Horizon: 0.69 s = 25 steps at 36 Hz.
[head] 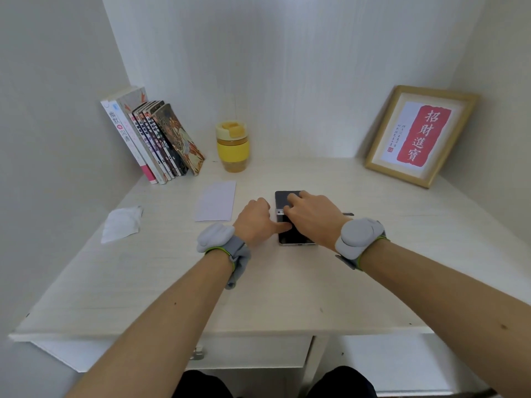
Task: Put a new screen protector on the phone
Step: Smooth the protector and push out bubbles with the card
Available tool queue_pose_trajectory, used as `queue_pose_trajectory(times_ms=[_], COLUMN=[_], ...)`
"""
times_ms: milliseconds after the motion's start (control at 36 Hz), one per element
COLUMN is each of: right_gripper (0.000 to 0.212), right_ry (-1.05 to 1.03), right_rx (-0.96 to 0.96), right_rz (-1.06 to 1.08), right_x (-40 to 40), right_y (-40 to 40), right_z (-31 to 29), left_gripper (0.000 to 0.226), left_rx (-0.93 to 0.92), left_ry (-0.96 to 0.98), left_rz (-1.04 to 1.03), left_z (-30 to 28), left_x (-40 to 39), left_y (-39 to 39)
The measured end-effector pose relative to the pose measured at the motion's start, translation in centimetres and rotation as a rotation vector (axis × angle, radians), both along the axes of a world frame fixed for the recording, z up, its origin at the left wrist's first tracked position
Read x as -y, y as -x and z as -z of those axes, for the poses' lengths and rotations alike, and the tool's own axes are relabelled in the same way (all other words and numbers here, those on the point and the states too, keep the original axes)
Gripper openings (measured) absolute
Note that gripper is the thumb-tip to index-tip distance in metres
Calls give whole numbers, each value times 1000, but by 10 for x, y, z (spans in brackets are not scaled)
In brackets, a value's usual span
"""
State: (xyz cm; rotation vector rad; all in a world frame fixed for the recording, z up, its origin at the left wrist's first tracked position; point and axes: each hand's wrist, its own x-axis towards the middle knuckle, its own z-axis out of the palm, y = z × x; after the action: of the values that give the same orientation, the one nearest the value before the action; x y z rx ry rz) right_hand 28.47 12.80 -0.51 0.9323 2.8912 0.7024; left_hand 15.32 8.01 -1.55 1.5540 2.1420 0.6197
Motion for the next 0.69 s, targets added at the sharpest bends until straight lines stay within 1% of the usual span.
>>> queue_pose_trajectory(times_ms=[361, 472, 694], right_gripper=[24, 25, 25], right_ry=[-27, -27, -9], right_rx=[-26, -40, -19], right_rz=[39, 58, 5], right_x=[-17, -18, -8], right_y=[11, 12, -3], right_z=[2, 1, 3], left_gripper=[69, 72, 71], left_rx=[-17, -5, 5], left_ry=[14, 14, 30], left_rz=[12, 12, 6], left_z=[-1, -2, -4], left_x=[1, 3, 2], left_y=[2, 1, 1])
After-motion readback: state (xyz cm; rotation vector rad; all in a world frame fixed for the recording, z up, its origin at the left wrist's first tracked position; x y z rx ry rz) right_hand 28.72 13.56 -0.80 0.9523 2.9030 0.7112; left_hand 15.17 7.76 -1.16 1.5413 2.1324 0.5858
